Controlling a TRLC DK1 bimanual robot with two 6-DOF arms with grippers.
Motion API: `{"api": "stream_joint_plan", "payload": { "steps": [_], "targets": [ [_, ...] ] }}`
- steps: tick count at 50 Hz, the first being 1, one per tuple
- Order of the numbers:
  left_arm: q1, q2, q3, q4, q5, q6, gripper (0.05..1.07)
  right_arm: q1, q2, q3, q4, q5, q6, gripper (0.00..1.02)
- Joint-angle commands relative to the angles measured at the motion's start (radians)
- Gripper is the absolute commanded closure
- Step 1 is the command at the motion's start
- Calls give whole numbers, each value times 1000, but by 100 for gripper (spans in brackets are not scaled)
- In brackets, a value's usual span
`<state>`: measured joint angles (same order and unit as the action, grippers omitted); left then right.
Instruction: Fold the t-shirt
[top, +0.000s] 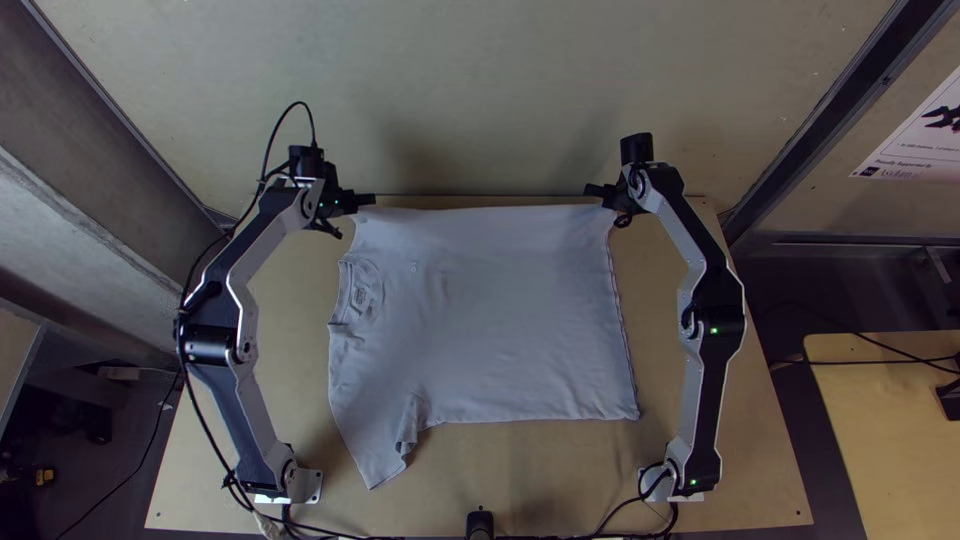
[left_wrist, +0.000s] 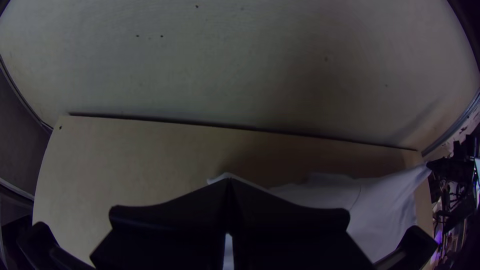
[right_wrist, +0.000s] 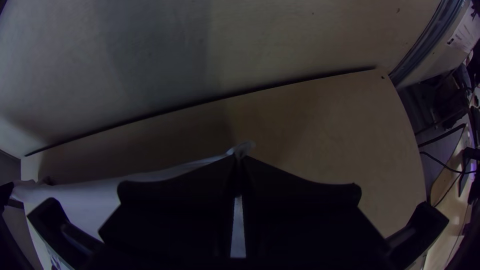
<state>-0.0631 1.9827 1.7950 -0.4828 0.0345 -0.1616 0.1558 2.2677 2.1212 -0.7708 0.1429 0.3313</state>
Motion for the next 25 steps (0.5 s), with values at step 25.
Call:
{"api": "stream_joint_plan", "payload": {
  "steps": [25],
  "targets": [
    [14, -277, -364, 7, 2, 59, 105, 25, -292, -412, 18, 49, -8, 100]
  ]
}}
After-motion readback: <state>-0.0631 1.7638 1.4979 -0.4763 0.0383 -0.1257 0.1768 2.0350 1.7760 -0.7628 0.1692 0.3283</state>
